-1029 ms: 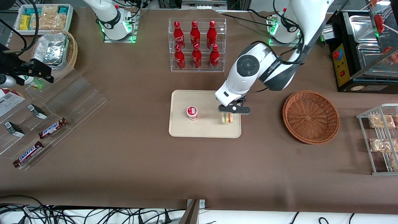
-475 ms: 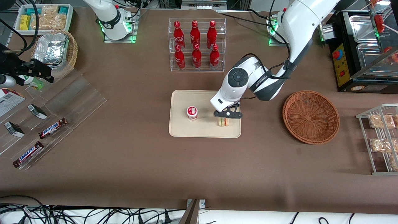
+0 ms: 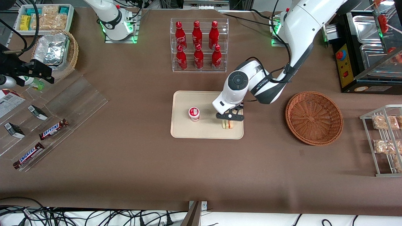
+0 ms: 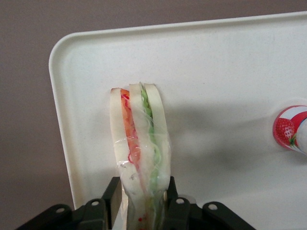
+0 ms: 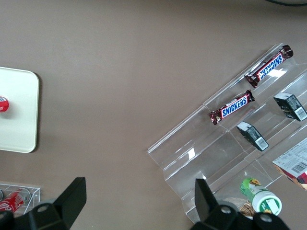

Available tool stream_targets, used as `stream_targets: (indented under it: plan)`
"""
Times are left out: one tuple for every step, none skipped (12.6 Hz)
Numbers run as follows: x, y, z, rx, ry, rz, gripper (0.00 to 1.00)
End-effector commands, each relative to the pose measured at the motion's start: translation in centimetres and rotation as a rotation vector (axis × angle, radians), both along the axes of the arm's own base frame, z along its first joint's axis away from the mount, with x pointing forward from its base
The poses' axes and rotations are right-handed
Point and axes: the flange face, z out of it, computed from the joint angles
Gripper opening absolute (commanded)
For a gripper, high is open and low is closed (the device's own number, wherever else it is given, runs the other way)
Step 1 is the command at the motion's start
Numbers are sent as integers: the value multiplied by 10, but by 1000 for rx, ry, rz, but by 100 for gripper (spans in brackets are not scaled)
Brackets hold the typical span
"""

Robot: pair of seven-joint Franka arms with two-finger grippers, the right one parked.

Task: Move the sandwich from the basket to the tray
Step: 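Lower the sandwich onto the tray beside the yogurt cup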

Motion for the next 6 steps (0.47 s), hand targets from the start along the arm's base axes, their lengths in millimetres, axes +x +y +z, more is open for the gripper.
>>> stream_targets:
  plan:
    - [4, -4, -3, 10, -21, -1, 71]
    - [6, -2, -1, 11, -21, 4, 100]
    - [9, -1, 6, 8, -26, 15, 100]
    - [15, 3, 14, 3, -35, 36, 100]
    - [19, 6, 27, -4, -51, 54, 100]
    - [26, 14, 42, -8, -68, 74, 100]
